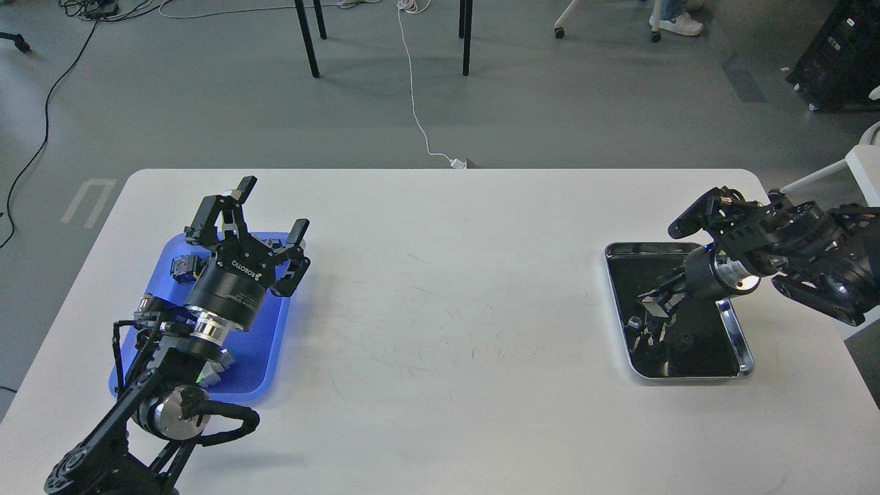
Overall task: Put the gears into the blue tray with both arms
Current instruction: 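Close the right gripper on a small black gear in the tray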
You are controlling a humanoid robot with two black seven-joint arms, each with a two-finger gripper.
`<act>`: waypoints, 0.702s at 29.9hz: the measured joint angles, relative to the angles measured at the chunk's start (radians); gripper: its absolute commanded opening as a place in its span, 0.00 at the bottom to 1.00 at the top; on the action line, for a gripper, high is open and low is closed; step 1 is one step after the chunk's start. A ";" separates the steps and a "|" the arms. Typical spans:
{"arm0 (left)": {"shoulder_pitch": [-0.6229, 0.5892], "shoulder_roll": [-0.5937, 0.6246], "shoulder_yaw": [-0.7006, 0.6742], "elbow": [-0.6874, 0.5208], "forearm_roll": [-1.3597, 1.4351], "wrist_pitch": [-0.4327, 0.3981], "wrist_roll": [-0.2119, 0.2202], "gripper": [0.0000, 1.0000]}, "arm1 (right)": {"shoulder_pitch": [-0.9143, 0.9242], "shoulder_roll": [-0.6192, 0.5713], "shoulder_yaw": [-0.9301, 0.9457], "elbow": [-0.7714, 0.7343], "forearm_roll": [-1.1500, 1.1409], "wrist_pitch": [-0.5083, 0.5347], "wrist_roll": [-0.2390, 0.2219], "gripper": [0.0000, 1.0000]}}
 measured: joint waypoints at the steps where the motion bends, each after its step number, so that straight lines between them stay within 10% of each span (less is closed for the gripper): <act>1: 0.000 0.001 0.000 0.000 0.000 0.000 0.000 0.98 | 0.000 0.000 0.000 0.000 0.000 0.000 0.000 0.27; 21: 0.000 0.001 0.000 0.000 0.000 0.000 0.000 0.98 | 0.007 -0.009 -0.001 0.008 -0.001 0.002 0.000 0.17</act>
